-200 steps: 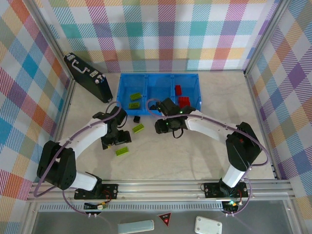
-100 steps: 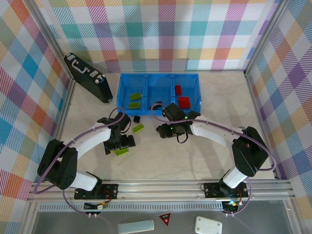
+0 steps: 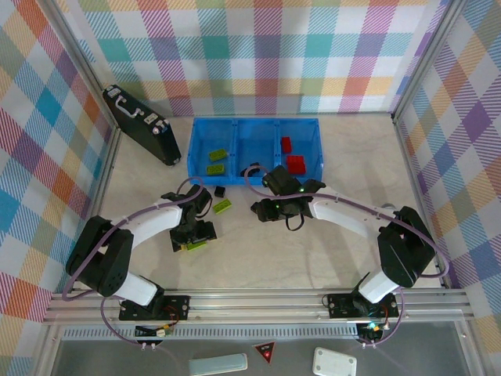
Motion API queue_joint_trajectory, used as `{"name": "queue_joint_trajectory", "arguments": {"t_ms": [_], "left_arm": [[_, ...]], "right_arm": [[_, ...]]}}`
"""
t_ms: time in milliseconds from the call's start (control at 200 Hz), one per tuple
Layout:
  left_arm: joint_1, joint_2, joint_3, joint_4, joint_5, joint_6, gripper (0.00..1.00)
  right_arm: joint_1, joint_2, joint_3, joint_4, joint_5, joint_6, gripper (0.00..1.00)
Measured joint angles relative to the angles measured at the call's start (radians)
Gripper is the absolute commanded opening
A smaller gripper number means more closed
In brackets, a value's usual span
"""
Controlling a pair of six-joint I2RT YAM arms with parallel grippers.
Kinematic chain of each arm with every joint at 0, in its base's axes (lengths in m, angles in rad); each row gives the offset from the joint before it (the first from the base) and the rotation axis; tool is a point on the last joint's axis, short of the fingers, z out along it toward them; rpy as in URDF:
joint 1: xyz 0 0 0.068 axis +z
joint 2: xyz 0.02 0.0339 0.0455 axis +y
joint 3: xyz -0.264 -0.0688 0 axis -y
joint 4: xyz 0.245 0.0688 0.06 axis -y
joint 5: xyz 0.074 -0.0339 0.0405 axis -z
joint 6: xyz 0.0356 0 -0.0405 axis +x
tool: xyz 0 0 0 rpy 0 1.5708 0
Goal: Sort the legos into containers by color
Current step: Pick up the lego from the bottom-left of the table.
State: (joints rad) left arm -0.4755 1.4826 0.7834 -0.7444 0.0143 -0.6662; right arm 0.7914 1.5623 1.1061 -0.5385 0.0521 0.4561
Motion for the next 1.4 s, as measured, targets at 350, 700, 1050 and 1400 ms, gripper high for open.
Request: {"name": "queue_joint_trajectory", "arguments": {"t_ms": [350, 700, 1050, 1400], "left_arm": [[0.0, 0.003, -0.008, 0.014, 0.0, 0.0, 0.72], [0.0, 0.002, -0.008, 0.014, 0.0, 0.0, 0.64], [0.0, 0.001, 0.001, 0.002, -0.002, 0.001, 0.63], [0.0, 0.001, 0.121, -0.079, -0.027, 0.03, 0.64]], "right_arm": [[0.0, 0.0, -0.001, 0.0, 0.0, 0.004, 0.47], [0.0, 0.0, -0.016, 0.008, 0.0, 0.004, 0.47], [0.0, -0.01, -0.017, 0.007, 0.0, 0.004, 0.47], [0.0, -0.055, -0.037, -0.004, 0.011, 0.007, 0.47]]}}
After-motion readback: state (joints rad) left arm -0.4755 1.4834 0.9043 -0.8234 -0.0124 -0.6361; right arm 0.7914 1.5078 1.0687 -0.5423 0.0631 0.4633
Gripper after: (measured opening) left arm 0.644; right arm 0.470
